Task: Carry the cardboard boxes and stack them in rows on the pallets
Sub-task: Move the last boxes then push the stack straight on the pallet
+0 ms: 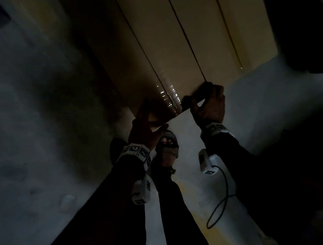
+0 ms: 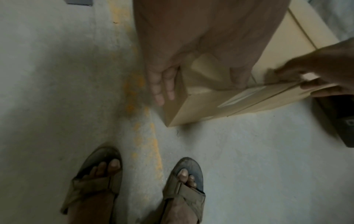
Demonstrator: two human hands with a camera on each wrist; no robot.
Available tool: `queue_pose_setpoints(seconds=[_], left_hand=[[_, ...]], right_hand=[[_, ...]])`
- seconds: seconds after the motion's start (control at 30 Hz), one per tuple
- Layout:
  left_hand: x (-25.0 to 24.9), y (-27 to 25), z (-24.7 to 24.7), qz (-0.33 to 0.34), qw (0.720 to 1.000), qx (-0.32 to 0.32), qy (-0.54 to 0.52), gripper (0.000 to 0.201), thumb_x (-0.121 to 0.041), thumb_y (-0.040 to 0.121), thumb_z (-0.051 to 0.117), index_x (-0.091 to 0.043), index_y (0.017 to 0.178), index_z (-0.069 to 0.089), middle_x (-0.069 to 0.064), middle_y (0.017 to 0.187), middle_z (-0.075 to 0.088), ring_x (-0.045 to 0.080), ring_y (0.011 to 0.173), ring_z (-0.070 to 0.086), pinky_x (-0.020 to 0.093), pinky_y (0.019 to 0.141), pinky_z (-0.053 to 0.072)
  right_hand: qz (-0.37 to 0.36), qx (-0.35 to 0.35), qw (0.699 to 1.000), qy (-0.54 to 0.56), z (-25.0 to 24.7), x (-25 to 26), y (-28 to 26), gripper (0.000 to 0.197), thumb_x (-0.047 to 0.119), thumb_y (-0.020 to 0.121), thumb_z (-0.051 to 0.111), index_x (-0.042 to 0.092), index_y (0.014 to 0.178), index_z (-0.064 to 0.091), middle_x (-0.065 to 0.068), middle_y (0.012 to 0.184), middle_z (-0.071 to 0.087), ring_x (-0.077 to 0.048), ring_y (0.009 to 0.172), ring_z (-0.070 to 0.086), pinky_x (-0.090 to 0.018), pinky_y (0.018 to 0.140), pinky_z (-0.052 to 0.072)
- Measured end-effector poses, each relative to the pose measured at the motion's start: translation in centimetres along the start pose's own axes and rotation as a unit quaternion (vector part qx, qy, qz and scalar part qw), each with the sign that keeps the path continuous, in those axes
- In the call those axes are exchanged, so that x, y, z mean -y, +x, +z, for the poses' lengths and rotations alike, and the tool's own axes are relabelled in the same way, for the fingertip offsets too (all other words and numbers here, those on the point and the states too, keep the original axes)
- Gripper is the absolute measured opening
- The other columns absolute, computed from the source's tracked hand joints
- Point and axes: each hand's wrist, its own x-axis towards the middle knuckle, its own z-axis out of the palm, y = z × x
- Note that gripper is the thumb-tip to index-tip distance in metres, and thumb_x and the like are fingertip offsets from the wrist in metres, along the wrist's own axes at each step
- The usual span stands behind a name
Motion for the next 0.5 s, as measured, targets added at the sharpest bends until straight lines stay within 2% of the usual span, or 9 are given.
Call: queue_pose_setpoints(seconds=[0.07,0.13,0.2,0.27,0.3,0.37,0.43,0.5], left_hand=[[-0.5,0.0,-0.7,-0.025,0.999,-0.005,-0.028,0.114,-0.073,0.063,0.074,-0.072,0.144,-0.006,-0.007,0.154,0.050,0.025,0.145,0.040,0.054,0.112,0.042],[-0.7,-0.3,-1.3,-0.057,0.998,-0.026,-0.031,0.114,-0.080,0.061,0.074,-0.074,0.143,-0.005,0.001,0.158,0.043,0.030,0.143,0.041,0.055,0.110,0.044],[-0.1,-0.9,-2.0,-0.071,0.996,-0.044,-0.006,0.115,-0.080,0.067,0.073,-0.063,0.153,-0.003,0.009,0.164,0.027,0.038,0.142,0.039,0.055,0.108,0.045],[1.4,-0.9,-2.7,-0.081,0.995,-0.058,0.027,0.122,-0.096,0.060,0.059,-0.053,0.158,-0.001,0.008,0.166,0.021,0.036,0.146,0.034,0.051,0.113,0.038],[2.1,-1.1,-3.2,-0.088,0.993,-0.059,0.042,0.131,-0.106,0.052,0.047,-0.047,0.160,0.001,0.007,0.166,0.021,0.034,0.148,0.031,0.049,0.116,0.033],[4.2,-1.1,-3.7,-0.105,0.990,-0.053,0.078,0.147,-0.113,0.042,0.030,-0.032,0.163,0.011,0.009,0.167,0.022,0.031,0.151,0.028,0.045,0.120,0.028],[5.5,-1.1,-4.2,-0.107,0.988,-0.050,0.096,0.140,-0.108,0.052,0.039,-0.026,0.163,0.018,0.009,0.167,0.023,0.029,0.152,0.026,0.047,0.123,0.025],[6.2,-1.0,-4.7,-0.093,0.989,-0.041,0.104,0.127,-0.099,0.061,0.051,-0.026,0.161,0.023,0.008,0.166,0.027,0.029,0.151,0.029,0.048,0.123,0.027]], right_hand=[[0.061,0.025,0.998,-0.001,-0.5,1.1,0.9,0.081,0.078,0.075,0.049,0.013,0.121,0.060,-0.013,0.123,0.057,-0.040,0.110,0.056,-0.049,0.090,0.046],[0.095,0.066,0.993,-0.030,-1.2,1.9,1.3,0.091,0.086,0.072,0.048,0.013,0.126,0.056,-0.013,0.126,0.060,-0.040,0.117,0.054,-0.050,0.098,0.041],[0.079,0.094,0.990,-0.069,-1.3,2.3,0.4,0.100,0.087,0.075,0.055,0.012,0.140,0.048,-0.014,0.134,0.059,-0.037,0.126,0.051,-0.054,0.109,0.032],[0.037,0.109,0.990,-0.086,-0.6,2.7,-1.4,0.099,0.083,0.077,0.051,0.013,0.146,0.042,-0.013,0.136,0.060,-0.034,0.132,0.049,-0.058,0.117,0.019],[0.013,0.106,0.991,-0.078,0.1,2.8,-2.5,0.091,0.078,0.078,0.049,0.015,0.144,0.043,-0.010,0.128,0.064,-0.033,0.129,0.052,-0.059,0.117,0.021],[-0.034,0.086,0.995,-0.049,1.5,2.6,-4.5,0.085,0.071,0.076,0.048,0.018,0.143,0.045,-0.007,0.110,0.068,-0.034,0.113,0.059,-0.056,0.107,0.037],[-0.075,0.086,0.993,-0.040,2.4,2.2,-5.1,0.092,0.066,0.079,0.057,0.018,0.155,0.036,-0.008,0.109,0.067,-0.035,0.105,0.060,-0.049,0.092,0.048],[-0.106,0.143,0.983,-0.041,2.6,2.8,-4.3,0.100,0.052,0.083,0.069,0.034,0.164,0.013,-0.014,0.129,0.059,-0.038,0.111,0.058,-0.048,0.087,0.052]])
